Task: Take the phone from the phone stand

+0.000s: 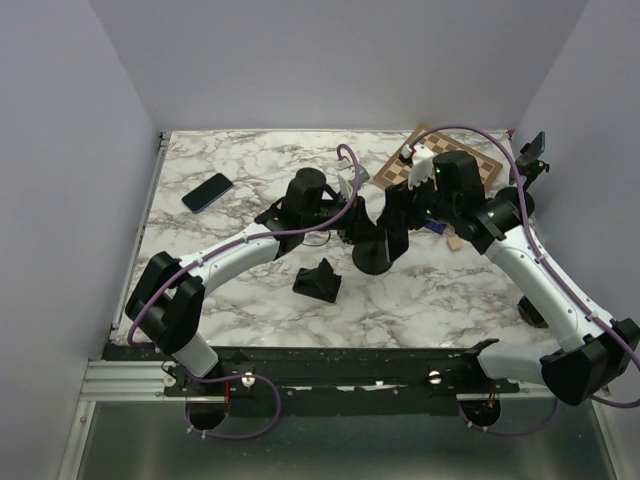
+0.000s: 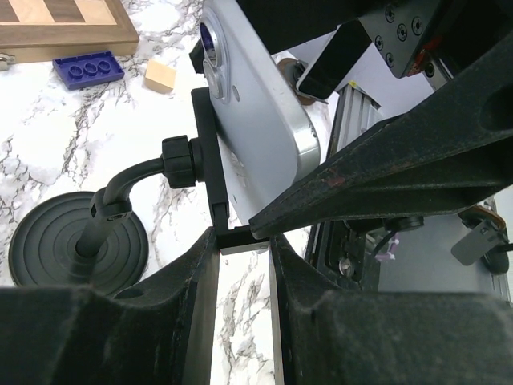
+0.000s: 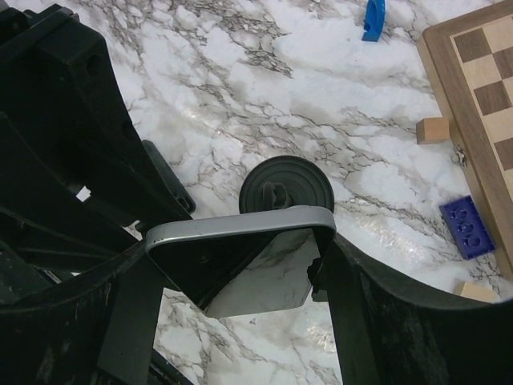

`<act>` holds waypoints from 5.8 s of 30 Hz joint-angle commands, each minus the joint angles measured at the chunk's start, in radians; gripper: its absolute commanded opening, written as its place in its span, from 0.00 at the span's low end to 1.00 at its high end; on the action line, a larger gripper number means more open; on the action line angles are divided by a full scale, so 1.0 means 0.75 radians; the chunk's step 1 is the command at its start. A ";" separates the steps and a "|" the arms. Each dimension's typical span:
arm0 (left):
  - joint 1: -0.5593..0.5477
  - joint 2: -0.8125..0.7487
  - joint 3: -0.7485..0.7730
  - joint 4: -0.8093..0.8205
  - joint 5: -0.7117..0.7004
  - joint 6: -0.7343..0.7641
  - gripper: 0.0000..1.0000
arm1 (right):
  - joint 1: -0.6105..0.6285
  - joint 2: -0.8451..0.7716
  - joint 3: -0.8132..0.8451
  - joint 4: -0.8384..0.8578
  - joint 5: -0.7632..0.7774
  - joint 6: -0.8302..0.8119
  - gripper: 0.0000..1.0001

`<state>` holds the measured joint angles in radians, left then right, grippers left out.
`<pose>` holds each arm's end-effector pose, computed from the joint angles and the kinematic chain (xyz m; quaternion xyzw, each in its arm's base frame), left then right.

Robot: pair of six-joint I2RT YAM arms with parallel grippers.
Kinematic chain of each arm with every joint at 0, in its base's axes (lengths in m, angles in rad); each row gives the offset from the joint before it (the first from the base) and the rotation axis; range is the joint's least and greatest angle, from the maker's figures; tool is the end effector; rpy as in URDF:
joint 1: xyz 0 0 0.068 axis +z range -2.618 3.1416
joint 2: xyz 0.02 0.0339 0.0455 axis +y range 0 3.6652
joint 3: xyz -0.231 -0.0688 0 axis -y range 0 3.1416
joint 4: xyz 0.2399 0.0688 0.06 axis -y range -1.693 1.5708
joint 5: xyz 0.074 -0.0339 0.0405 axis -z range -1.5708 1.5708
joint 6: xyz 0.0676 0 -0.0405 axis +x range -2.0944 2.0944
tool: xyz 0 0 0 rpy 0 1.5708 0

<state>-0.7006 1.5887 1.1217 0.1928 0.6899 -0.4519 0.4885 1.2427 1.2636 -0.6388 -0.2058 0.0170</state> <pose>0.2679 -0.2822 0.2559 0.2957 0.7190 -0.5357 0.3296 0.2570 0.1522 0.3160 -0.2523 0.8485 0.2025 0.4189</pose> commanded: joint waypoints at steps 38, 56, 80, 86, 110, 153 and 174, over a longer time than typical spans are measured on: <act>0.112 -0.316 0.026 -0.058 0.025 -0.028 0.62 | 0.015 -0.195 0.154 0.208 -0.063 0.344 0.01; -0.041 -0.461 -0.100 0.019 -0.310 0.178 0.73 | 0.022 0.055 0.382 -0.043 0.058 0.588 0.01; -0.066 -0.539 -0.050 -0.209 -0.653 0.309 0.00 | 0.399 0.224 0.454 0.078 0.314 0.685 0.13; -0.066 -0.667 -0.128 -0.082 -0.599 0.336 0.00 | 0.402 0.179 0.414 0.114 0.346 0.697 0.88; 0.345 -0.878 -0.355 -0.335 -1.530 -0.441 0.00 | 0.401 -0.267 0.106 0.343 0.775 0.740 1.00; 1.109 0.177 -0.307 -0.015 -0.395 -0.964 0.54 | 0.400 -0.344 0.151 0.193 0.857 0.661 1.00; 1.030 -0.148 -0.171 -0.264 -0.512 -0.730 0.89 | 0.400 -0.169 0.158 0.051 0.928 0.661 1.00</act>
<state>0.1131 1.5326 0.9703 -0.0486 0.2695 -1.0801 0.7872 1.0851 1.3670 -0.5430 0.4591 0.5144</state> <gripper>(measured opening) 0.892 0.998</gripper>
